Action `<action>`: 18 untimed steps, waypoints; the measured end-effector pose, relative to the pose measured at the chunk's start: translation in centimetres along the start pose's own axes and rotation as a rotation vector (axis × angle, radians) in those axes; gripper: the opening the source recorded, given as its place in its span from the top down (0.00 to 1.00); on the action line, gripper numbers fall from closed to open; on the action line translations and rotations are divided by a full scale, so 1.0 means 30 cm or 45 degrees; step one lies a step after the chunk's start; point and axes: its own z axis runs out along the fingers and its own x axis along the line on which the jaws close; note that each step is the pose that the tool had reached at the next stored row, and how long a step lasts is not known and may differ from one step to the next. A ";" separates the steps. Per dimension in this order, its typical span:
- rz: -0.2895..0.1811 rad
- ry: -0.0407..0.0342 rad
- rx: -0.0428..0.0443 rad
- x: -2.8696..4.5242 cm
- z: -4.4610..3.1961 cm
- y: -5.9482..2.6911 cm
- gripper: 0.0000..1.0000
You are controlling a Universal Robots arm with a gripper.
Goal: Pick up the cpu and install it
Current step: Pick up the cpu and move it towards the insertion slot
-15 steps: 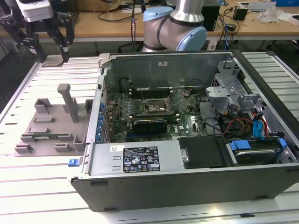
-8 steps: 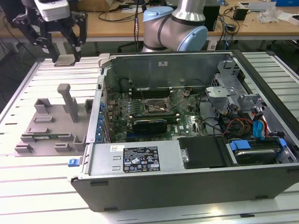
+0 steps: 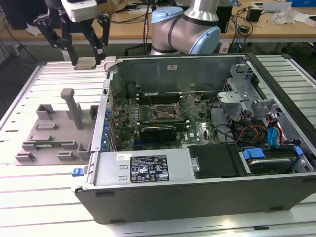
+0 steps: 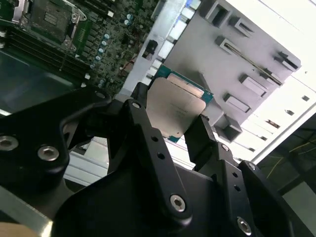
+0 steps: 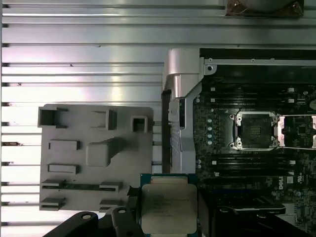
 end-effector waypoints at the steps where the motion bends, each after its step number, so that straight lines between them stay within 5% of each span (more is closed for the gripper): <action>1: 0.000 0.0001 0.000 -0.028 0.000 0.000 0.45; 5: 0.000 0.0000 0.000 -0.118 0.002 0.001 0.45; 15: 0.000 0.0000 0.000 -0.285 0.004 0.001 0.45; 18: 0.000 0.0001 0.000 -0.312 0.004 0.001 0.45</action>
